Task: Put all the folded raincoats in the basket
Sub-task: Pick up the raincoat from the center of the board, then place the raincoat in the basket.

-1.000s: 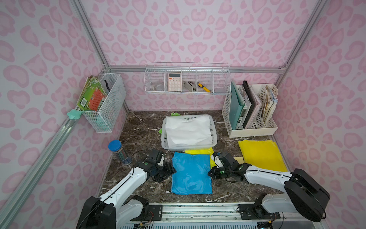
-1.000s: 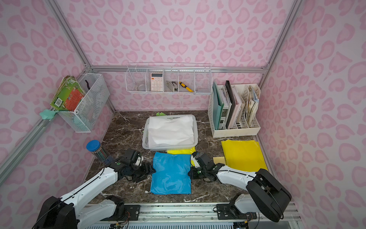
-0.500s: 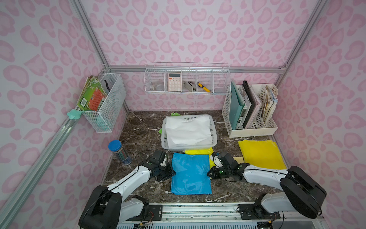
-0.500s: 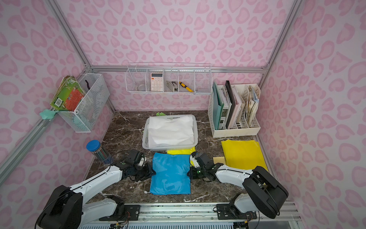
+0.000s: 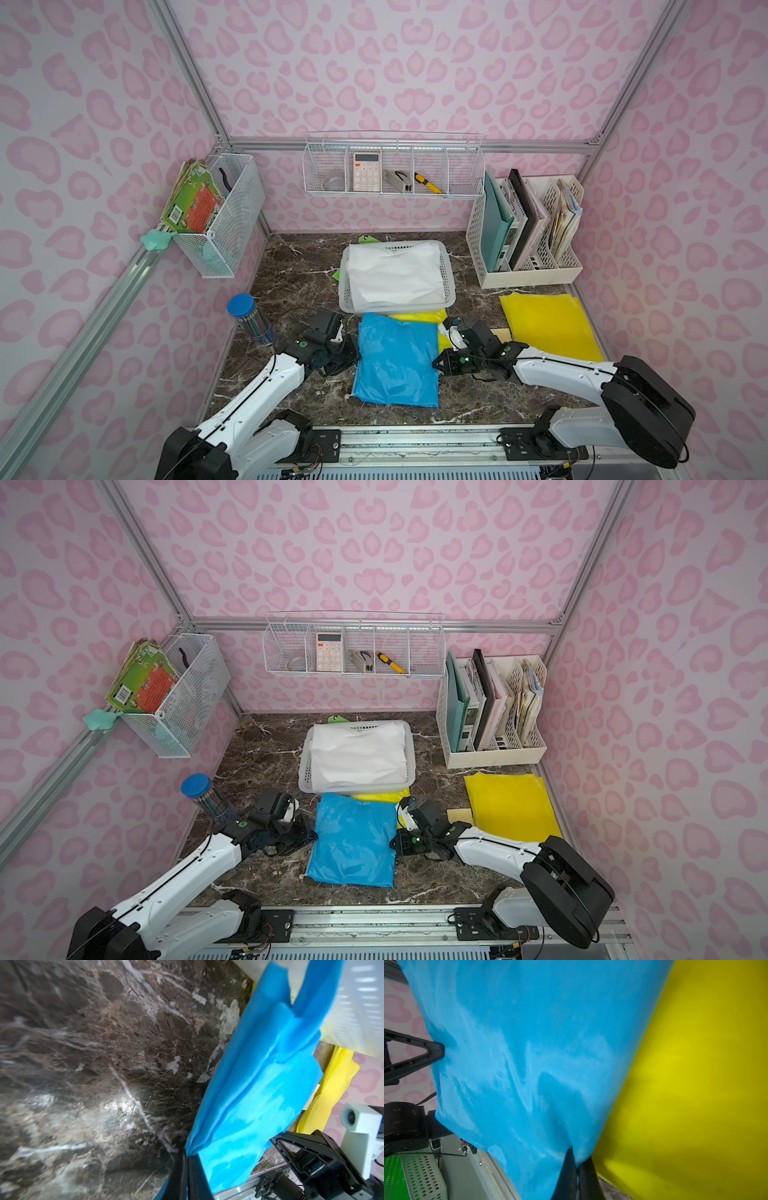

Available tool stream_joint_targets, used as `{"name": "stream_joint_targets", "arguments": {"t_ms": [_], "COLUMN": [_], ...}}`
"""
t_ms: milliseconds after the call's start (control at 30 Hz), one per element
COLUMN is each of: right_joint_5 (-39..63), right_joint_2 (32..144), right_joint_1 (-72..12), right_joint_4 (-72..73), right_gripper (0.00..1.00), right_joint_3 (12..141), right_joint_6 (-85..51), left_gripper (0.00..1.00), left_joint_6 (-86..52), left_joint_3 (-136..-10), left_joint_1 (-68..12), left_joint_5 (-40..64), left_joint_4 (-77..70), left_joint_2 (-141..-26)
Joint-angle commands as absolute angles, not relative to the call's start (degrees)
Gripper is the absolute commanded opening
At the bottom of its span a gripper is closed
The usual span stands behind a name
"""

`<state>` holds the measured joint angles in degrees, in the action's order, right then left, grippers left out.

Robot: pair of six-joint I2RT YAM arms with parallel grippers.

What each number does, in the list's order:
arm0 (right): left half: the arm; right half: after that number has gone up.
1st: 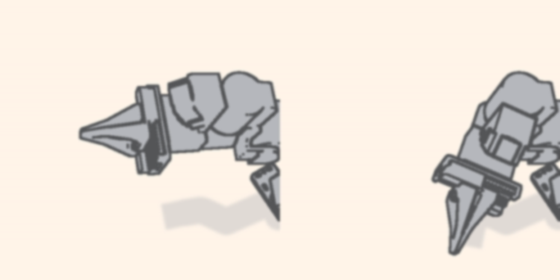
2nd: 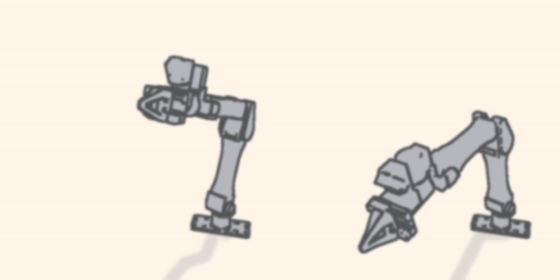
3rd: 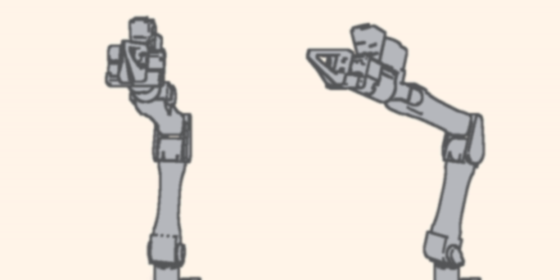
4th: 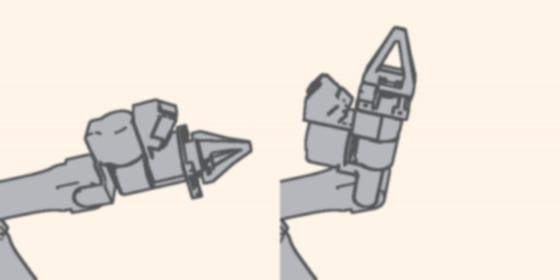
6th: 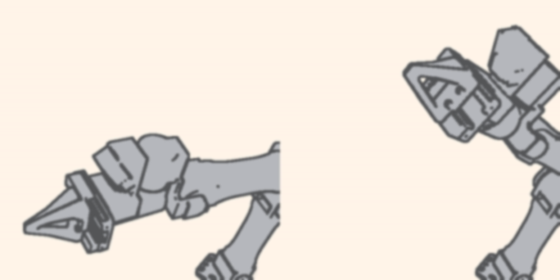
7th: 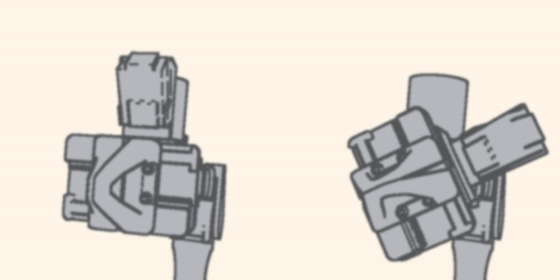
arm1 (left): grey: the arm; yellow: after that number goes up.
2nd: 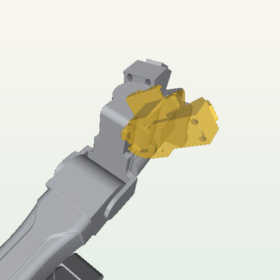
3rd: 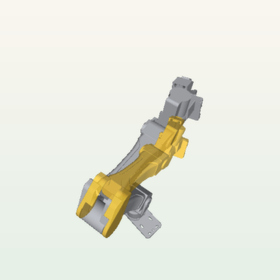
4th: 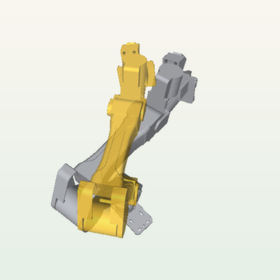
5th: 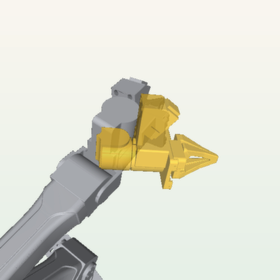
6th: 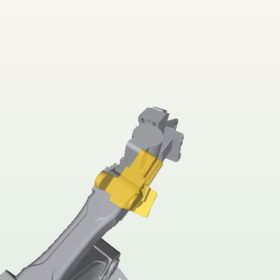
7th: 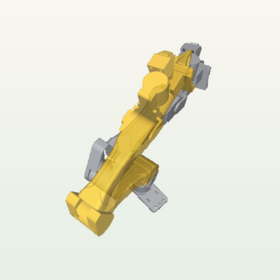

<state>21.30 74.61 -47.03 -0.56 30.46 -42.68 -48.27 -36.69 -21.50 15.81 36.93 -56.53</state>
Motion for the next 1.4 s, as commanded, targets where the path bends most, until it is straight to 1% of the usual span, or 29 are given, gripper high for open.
{"name": "stream_joint_targets", "arguments": {"t_ms": [0, 133, 233, 300, 367, 467, 600, 667, 767, 867, 1000, 1067, 1167, 1367], "right_joint_5": [21.7, 22.7, 21.8, 21.5, 23.2, 25.2, 29.4, 29.3, 29.6, 30.6, 32.1, 32.8, 31.6, 30.0], "right_joint_2": [72.1, 69.0, 66.8, 66.1, 67.1, 70.6, 79.0, 83.2, 90.1, 99.0, 106.4, 109.1, 112.6, 117.3], "right_joint_1": [-49.5, -51.0, -49.7, -46.7, -42.2, -36.2, -28.6, -26.1, -22.9, -20.3, -19.4, -19.9, -20.1, -21.1], "right_joint_4": [-5.7, -10.1, -13.2, -14.5, -16.4, -19.2, -21.9, -23.1, -24.1, -28.8, -27.0, -26.3, -26.2, -27.6], "right_gripper": [0.00, 0.00, 0.00, 0.00, 0.00, 0.00, 0.00, 0.00, 0.00, 0.00, 0.00, 0.00, 0.00, 0.00], "right_joint_3": [34.1, 40.2, 44.7, 48.1, 51.9, 58.3, 66.9, 71.0, 76.6, 84.6, 88.5, 90.2, 92.8, 94.7], "right_joint_6": [-43.9, -43.3, -42.0, -40.8, -39.0, -35.1, -31.3, -30.2, -29.6, -28.4, -29.8, -30.0, -30.2, -29.3], "left_gripper": [0.00, 0.00, 0.00, 0.00, 0.00, 0.00, 0.00, 0.00, 0.00, 0.00, 0.00, 0.00, 0.00, 0.00], "left_joint_6": [-48.7, -48.1, -46.1, -45.4, -43.7, -40.6, -37.0, -35.7, -33.9, -32.7, -31.4, -31.5, -31.4, -32.3], "left_joint_3": [-41.0, -46.7, -51.1, -54.1, -58.7, -68.6, -77.9, -82.8, -91.6, -98.5, -107.8, -107.8, -103.9, -97.7], "left_joint_1": [-21.4, -21.5, -21.4, -21.4, -21.3, -20.9, -18.1, -16.6, -14.3, -11.3, -9.1, -8.6, -8.4, -8.0], "left_joint_5": [13.0, 14.4, 16.2, 16.0, 14.5, 12.5, 16.1, 16.0, 15.9, 18.6, 21.3, 22.3, 22.2, 21.7], "left_joint_4": [50.5, 58.0, 58.5, 55.5, 54.5, 56.1, 51.0, 50.6, 50.5, 51.9, 58.1, 58.5, 55.9, 53.1], "left_joint_2": [-53.2, -48.5, -46.3, -45.8, -48.2, -57.2, -71.0, -78.5, -89.0, -98.5, -109.7, -112.3, -113.1, -112.1]}}
